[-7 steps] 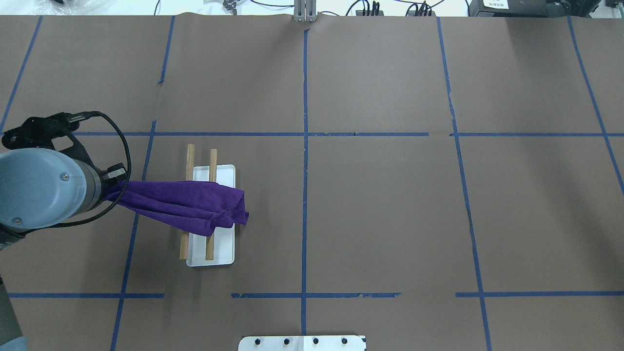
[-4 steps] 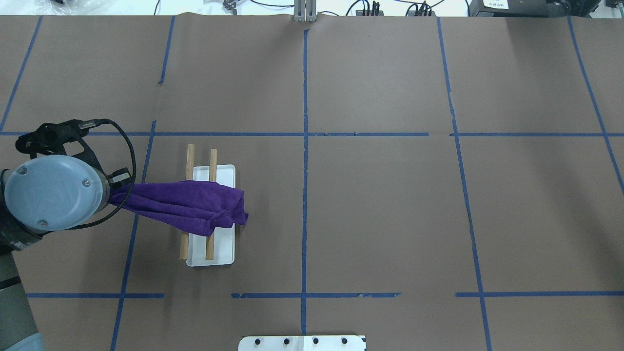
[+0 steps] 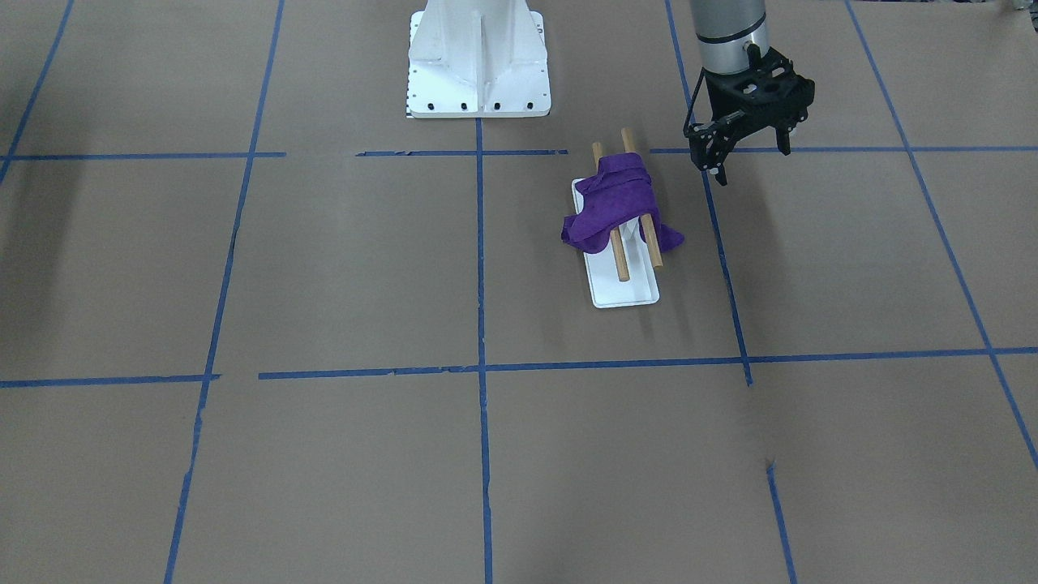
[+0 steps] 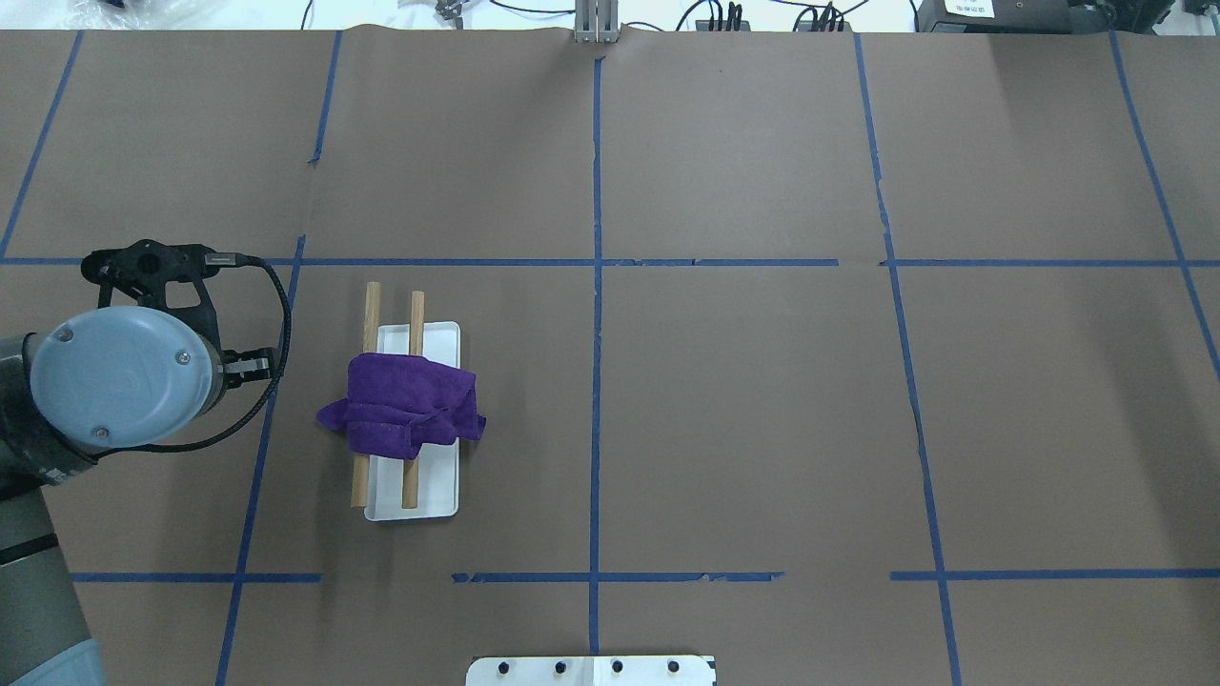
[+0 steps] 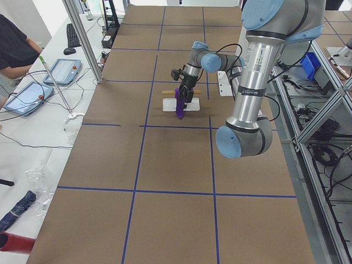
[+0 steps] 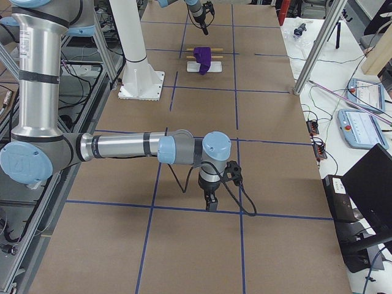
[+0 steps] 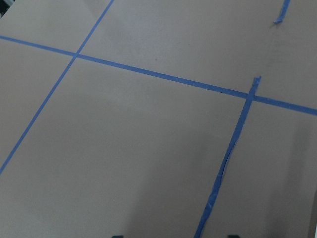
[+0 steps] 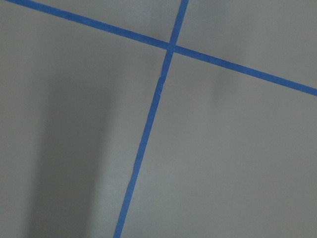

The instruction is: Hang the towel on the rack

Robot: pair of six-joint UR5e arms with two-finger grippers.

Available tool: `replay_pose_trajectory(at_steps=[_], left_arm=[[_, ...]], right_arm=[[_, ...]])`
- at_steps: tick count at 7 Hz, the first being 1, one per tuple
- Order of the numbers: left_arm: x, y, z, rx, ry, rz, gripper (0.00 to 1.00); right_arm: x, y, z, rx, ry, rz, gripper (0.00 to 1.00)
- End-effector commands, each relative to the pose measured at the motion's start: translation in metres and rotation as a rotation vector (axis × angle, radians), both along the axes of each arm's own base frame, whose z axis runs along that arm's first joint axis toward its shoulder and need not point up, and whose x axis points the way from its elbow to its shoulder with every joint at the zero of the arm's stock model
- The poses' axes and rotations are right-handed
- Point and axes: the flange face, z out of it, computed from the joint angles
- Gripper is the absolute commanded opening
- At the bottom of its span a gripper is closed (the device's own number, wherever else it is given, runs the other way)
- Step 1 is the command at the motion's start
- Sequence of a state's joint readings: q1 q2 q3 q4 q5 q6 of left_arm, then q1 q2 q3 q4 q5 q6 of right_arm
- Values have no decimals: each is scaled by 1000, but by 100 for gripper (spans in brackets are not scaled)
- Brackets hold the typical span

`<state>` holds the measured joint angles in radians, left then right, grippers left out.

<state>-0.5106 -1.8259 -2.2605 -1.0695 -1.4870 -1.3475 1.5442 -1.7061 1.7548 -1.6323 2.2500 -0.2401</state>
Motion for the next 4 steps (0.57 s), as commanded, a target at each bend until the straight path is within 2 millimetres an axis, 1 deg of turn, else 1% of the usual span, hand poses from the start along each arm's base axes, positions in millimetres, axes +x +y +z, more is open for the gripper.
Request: replay_pose_trajectory(at_steps=[1,2,3,4], left_arm=[[-25,-46,7,35,35,161,100],[-46,-75,17,53,35,202,100],[-80,-111,25,86,51,246,100],[-112,-142,40,94,92,290,100]], right_arm=[[-2,0,-2,-18,-57,47,100],[-3,-1,-4,-25,-73,57,100],[-4,-4,-7,-22,-76,60,100],[-4,-5,-7,-21,-83,59,100]])
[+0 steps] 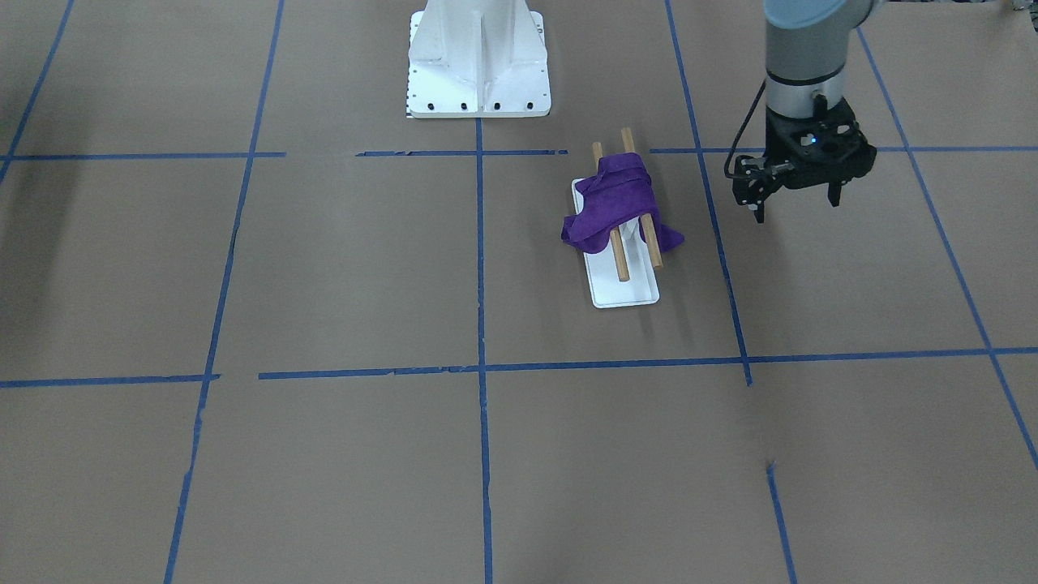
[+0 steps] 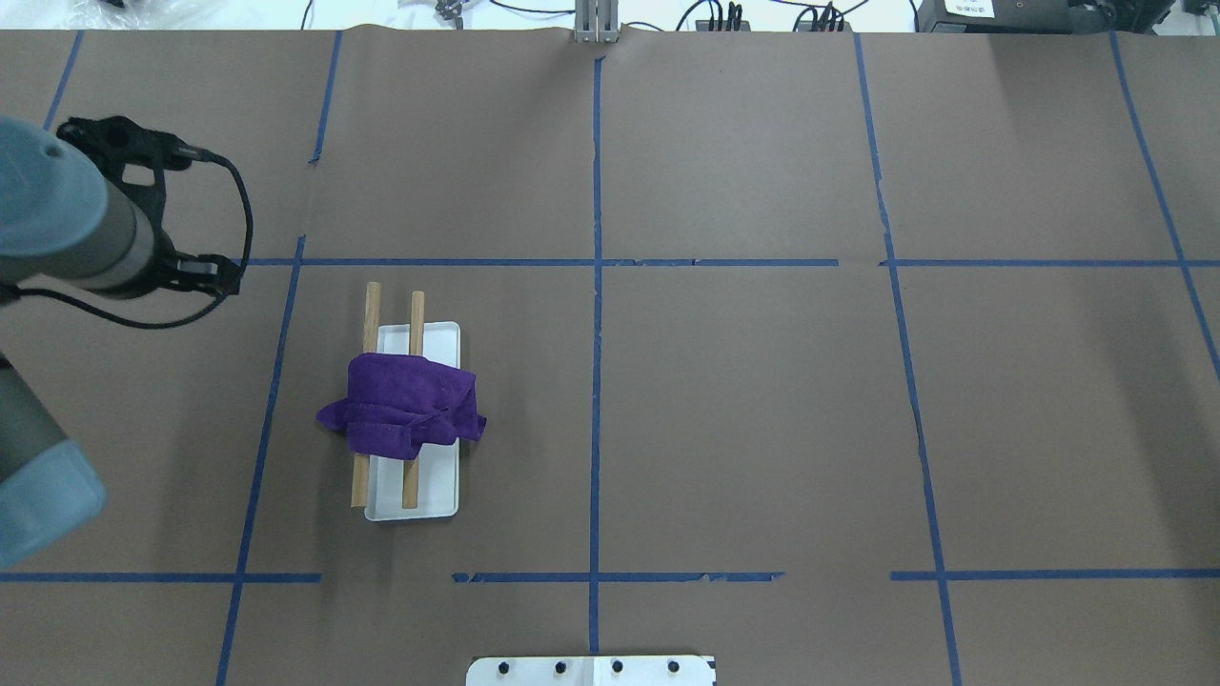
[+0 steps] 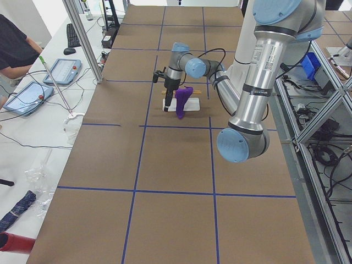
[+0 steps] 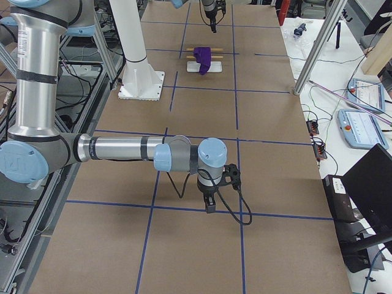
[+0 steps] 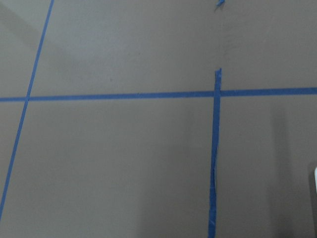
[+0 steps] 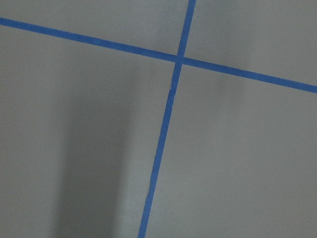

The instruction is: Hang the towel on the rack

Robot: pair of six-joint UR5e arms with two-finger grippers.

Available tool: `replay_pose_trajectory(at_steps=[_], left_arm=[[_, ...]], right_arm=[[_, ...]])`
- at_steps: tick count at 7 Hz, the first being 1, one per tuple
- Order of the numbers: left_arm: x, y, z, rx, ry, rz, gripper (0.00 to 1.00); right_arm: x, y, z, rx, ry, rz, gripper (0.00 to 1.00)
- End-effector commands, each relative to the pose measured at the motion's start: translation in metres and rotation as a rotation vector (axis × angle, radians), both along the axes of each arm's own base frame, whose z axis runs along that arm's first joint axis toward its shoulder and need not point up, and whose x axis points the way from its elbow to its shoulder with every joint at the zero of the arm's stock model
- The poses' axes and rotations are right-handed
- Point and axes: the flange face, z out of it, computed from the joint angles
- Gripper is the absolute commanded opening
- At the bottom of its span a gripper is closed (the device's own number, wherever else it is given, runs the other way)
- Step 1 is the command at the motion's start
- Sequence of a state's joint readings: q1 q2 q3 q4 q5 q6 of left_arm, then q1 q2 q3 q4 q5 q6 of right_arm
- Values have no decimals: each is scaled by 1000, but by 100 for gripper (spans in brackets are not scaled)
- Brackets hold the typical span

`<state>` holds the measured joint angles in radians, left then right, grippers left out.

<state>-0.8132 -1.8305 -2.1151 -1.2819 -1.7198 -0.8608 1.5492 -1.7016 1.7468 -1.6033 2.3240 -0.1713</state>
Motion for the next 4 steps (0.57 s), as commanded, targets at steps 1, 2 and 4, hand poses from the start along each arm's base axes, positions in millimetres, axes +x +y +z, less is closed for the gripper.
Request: replay_pose_trajectory(at_steps=[1,2,4], left_arm=[[-76,-63,30,27,72,109,100],[-118,-82,49,7,111,154,100],[-216,-97,128,-62,158,198,100]], right_arm=[[-2,-1,-3,-2,-34,3,100],[-3,-1,-3,-3,-46,2,100],[-3,-1,-2,-8,-44,4,100]])
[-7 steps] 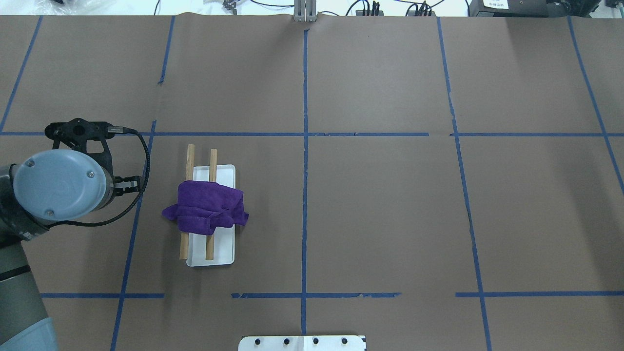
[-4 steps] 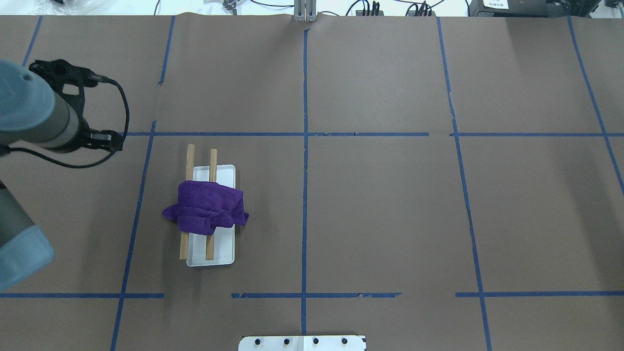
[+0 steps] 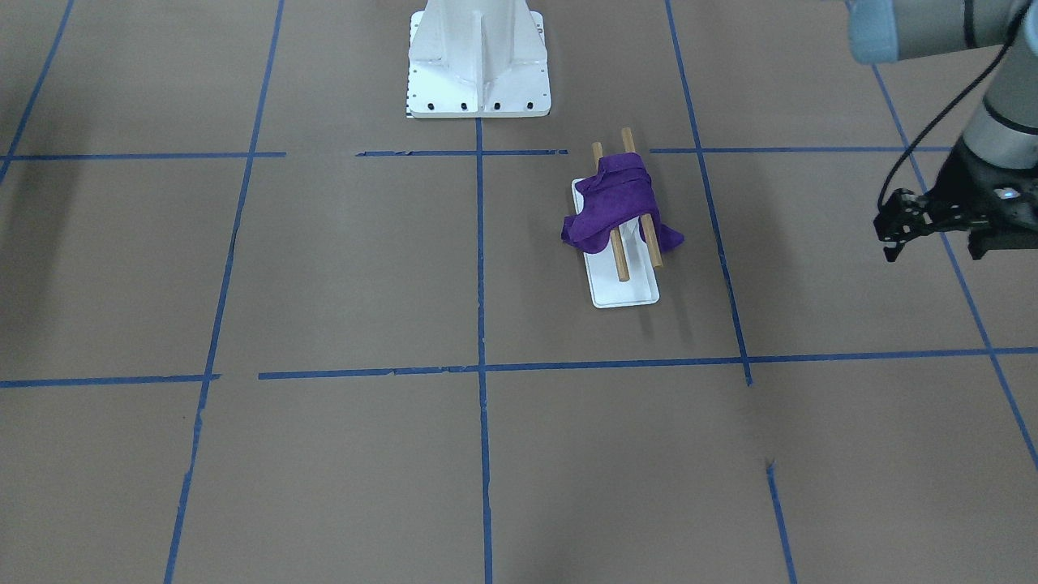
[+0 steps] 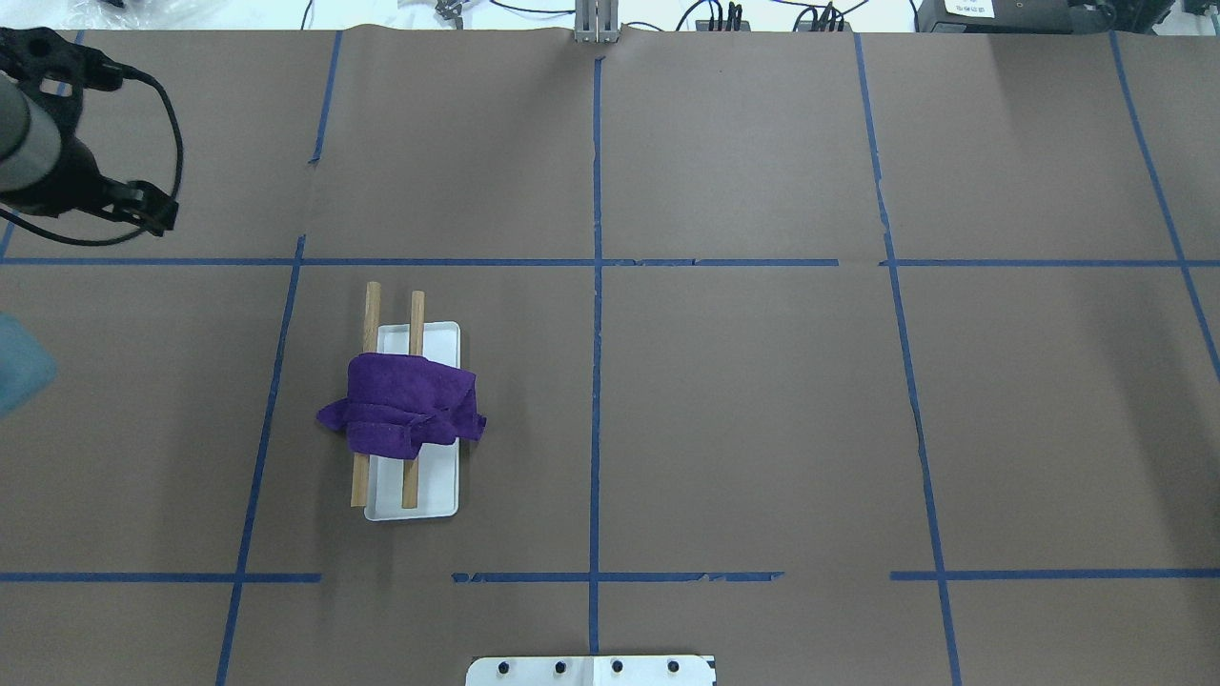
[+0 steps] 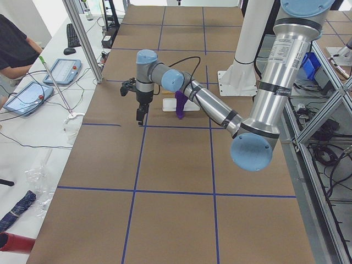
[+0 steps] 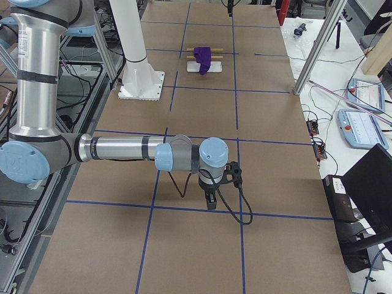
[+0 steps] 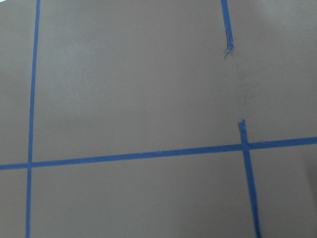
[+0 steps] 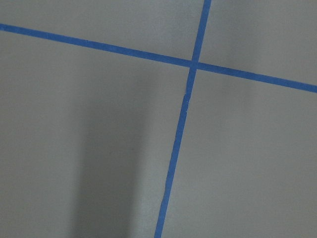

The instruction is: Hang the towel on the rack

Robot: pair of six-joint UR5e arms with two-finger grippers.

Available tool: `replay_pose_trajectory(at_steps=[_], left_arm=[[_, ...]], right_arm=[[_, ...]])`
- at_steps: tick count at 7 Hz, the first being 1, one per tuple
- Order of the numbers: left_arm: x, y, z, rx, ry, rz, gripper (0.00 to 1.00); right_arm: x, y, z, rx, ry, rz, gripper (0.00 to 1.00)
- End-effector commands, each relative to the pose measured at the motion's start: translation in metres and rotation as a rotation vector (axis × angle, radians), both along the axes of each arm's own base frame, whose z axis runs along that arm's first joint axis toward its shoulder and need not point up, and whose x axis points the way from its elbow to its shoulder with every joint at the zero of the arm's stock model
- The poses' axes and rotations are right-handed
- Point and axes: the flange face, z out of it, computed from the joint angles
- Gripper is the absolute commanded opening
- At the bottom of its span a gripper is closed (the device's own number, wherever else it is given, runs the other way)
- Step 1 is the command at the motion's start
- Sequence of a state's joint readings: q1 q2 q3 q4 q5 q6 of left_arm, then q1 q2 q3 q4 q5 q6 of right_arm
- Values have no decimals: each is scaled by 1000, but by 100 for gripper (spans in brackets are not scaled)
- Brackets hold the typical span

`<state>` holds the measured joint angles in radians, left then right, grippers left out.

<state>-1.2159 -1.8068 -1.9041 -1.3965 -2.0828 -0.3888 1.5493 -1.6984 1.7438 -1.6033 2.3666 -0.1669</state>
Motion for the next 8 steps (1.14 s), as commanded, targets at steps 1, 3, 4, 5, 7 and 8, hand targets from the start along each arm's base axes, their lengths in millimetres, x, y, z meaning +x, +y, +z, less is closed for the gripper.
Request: replay_pose_trajectory(at_steps=[1,3,4,5,7,8], left_arm=[[-111,-2,97,-56,63,64,100],[-164,26,187,-125,94,105,100],[-175,39,206,-160,97,84,100],[-191,53,220,-186,100,53,100],[-205,58,227,-201,106,20,100],[-205,58,228,-201,104,21,100]], right_arm=[[0,2,3,-9,-2,1,100],[1,3,11,-26,-3,4,100],[2,4,13,-32,-3,10,100],[4,5,18,-42,-4,14,100],[10,9,32,-74,-29,31,100],[13,11,33,-77,-29,39,100]])
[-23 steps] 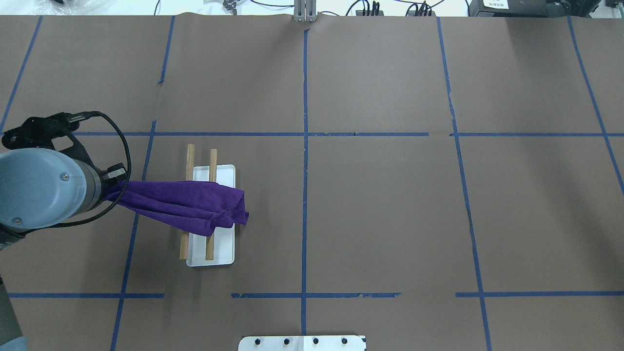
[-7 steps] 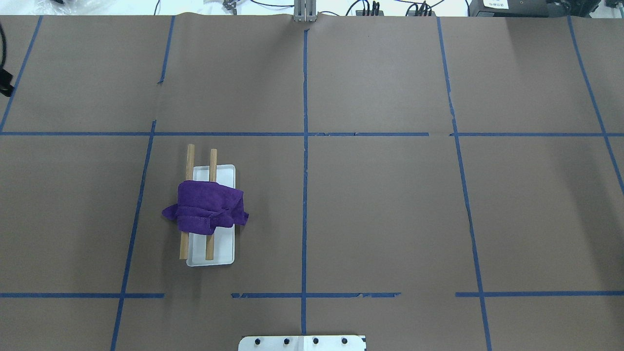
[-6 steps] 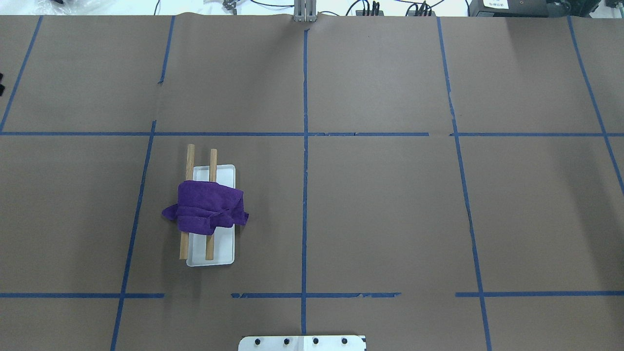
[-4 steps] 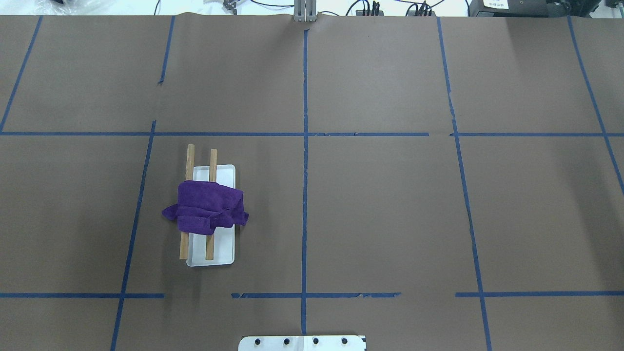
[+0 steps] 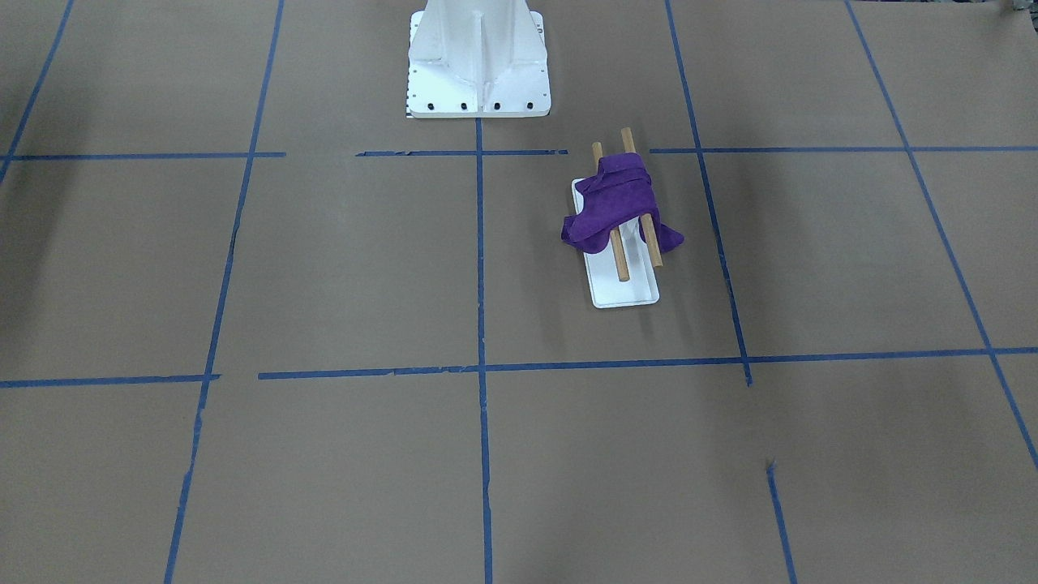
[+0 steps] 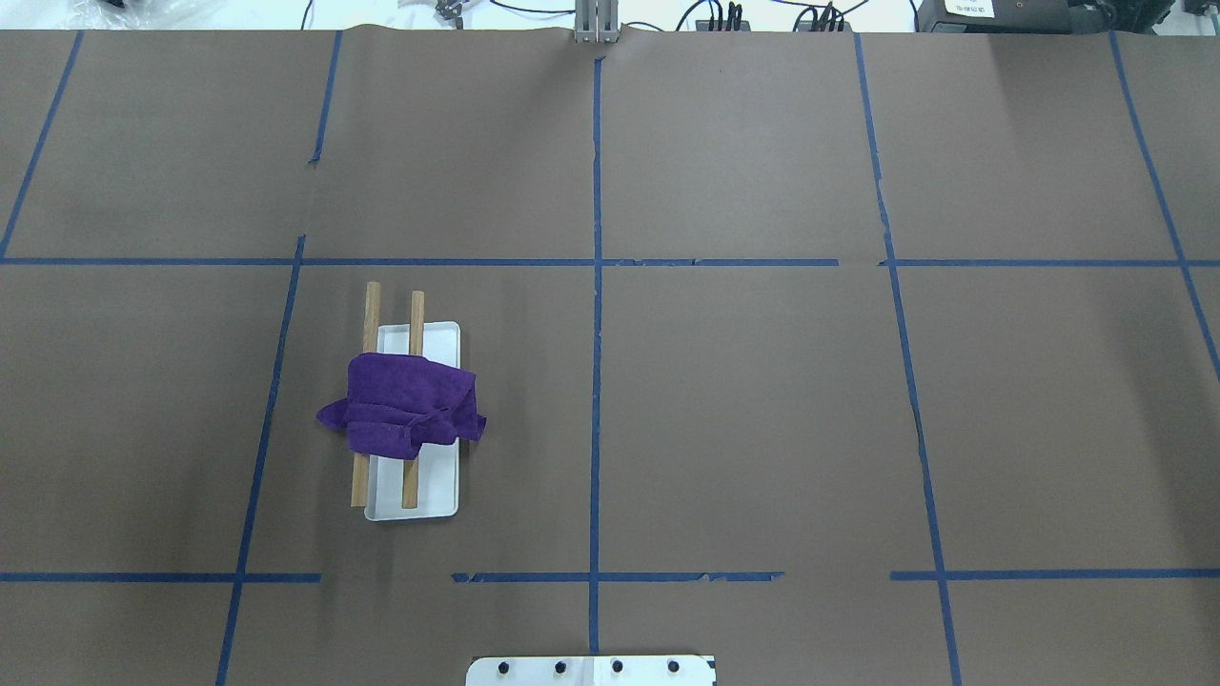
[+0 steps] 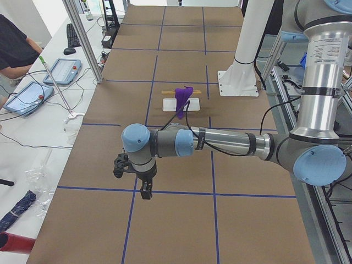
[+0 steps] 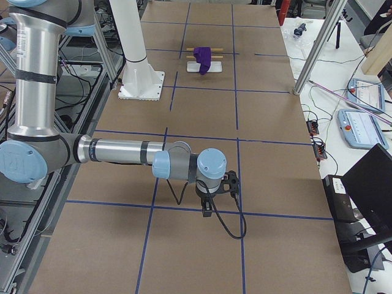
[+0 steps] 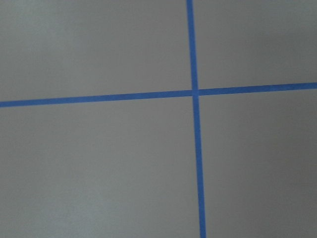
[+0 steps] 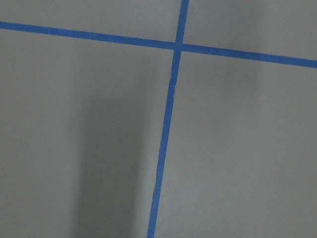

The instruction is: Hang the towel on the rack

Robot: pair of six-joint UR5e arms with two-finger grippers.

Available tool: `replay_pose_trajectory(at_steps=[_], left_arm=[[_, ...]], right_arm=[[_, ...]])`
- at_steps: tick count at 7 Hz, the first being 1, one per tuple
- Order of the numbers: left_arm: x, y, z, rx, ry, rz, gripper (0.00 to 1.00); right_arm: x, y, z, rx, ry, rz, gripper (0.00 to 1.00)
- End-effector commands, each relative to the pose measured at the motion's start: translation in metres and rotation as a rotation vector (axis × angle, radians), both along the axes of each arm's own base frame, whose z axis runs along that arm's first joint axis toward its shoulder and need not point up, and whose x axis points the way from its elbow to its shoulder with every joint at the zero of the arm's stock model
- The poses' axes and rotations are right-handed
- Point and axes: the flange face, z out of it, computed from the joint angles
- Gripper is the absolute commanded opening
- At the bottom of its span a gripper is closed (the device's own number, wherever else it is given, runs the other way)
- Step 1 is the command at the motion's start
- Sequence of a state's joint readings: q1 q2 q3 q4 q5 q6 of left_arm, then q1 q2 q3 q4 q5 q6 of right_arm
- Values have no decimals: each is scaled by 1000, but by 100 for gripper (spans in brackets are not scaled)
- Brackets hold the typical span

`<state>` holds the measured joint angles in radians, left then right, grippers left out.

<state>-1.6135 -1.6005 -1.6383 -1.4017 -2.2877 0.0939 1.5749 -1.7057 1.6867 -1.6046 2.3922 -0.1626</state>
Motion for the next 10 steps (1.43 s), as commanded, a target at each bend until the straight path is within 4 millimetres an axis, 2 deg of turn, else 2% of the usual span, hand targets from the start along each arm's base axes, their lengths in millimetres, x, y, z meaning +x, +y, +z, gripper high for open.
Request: replay_pose_trajectory(at_steps=[1,3,4,5,6,10], left_arm=[[-2,2,4,-8,1,-5,100],[-1,-2,6,1,1,-6,100],[-1,-4,17,12,0,-7,100],[0,-6,20,35,10,-8,100],[5,-5,22,17,85,-21,100],[8,-6,21,15,110,-25,100]], right_arm=[[6,3,4,-10,-4,14,100],[7,2,3,-6,-4,18,100],[7,2,2,-4,-4,18,100],[7,0,1,-1,-4,18,100],[7,-2,0,2,-4,18,100],[11,-2,-1,4,-4,27,100]])
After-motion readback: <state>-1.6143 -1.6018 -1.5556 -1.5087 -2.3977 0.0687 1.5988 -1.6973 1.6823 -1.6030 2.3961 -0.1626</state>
